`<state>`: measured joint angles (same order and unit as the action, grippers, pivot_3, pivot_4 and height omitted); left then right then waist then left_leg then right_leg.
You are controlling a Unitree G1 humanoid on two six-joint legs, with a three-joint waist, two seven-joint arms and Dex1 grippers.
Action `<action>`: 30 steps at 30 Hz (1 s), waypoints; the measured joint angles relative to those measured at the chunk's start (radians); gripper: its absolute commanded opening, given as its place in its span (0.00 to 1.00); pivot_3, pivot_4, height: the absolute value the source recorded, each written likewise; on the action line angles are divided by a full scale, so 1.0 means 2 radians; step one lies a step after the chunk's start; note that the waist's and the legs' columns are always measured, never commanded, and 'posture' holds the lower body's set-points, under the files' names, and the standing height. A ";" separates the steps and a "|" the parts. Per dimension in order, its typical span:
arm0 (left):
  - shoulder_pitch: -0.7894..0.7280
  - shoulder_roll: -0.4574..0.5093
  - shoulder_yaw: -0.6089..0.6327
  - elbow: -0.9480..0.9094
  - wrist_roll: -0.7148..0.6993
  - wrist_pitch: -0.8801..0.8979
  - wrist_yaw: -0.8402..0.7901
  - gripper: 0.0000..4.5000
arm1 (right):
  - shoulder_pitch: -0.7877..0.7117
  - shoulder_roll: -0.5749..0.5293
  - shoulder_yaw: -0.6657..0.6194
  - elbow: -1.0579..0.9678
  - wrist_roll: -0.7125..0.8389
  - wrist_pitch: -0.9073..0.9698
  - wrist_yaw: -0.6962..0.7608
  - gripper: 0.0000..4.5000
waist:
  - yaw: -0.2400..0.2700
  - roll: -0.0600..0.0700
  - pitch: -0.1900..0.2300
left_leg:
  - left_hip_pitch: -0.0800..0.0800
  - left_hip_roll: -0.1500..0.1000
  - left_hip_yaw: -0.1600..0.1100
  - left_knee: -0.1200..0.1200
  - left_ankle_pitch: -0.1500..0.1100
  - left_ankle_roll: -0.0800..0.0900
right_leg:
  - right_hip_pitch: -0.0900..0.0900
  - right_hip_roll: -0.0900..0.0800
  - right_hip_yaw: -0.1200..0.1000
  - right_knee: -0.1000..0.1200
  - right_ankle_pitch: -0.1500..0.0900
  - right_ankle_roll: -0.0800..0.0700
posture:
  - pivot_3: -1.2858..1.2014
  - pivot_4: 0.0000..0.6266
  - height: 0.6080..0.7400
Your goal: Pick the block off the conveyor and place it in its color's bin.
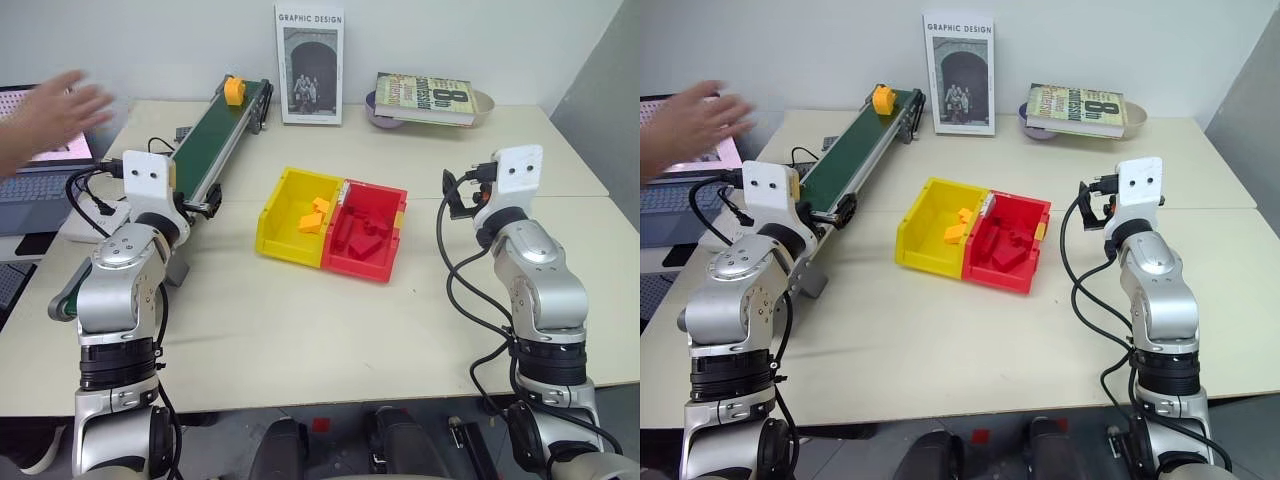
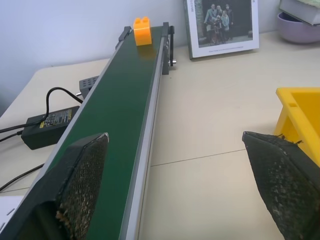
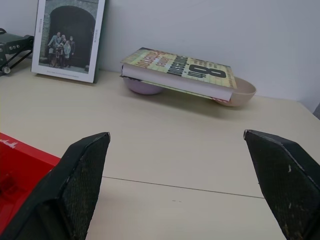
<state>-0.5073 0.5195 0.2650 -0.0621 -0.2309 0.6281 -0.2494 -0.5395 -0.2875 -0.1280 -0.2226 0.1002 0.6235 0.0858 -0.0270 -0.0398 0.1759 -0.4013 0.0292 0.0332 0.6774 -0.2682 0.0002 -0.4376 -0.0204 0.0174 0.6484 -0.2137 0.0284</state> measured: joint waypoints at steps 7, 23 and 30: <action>0.014 0.003 0.023 -0.006 -0.010 0.000 -0.001 0.99 | 0.000 -0.003 0.000 0.000 0.000 0.000 0.005 1.00 | 0.000 0.000 0.000 | 0.000 0.000 0.000 0.000 0.000 0.000 | 0.000 0.000 0.000 0.000 0.000 0.000 | 0.52 0.24 1.00; 0.054 0.086 0.087 0.014 -0.076 0.008 -0.099 0.99 | -0.046 -0.118 0.048 -0.046 0.217 0.064 0.343 1.00 | 0.000 0.000 0.000 | 0.000 0.000 0.000 0.000 0.000 0.000 | 0.000 0.000 -0.001 -0.001 0.000 0.000 | 0.52 0.24 1.00; 0.047 0.091 0.087 0.057 -0.074 -0.020 -0.110 0.99 | -0.063 -0.119 0.068 -0.047 0.244 0.065 0.380 1.00 | 0.000 0.000 0.000 | 0.000 0.000 0.000 0.000 0.000 0.000 | 0.000 0.000 -0.001 -0.001 0.000 0.000 | 0.52 0.24 1.00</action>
<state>-0.4133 0.7016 0.4388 0.0520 -0.3788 0.5887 -0.4692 -0.6646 -0.5251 0.0077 -0.3166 0.5887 0.7528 0.8453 -0.0271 -0.0395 0.1762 -0.4012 0.0299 0.0327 0.6773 -0.2682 0.0002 -0.4372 -0.0206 0.0161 0.6471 -0.2142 0.0280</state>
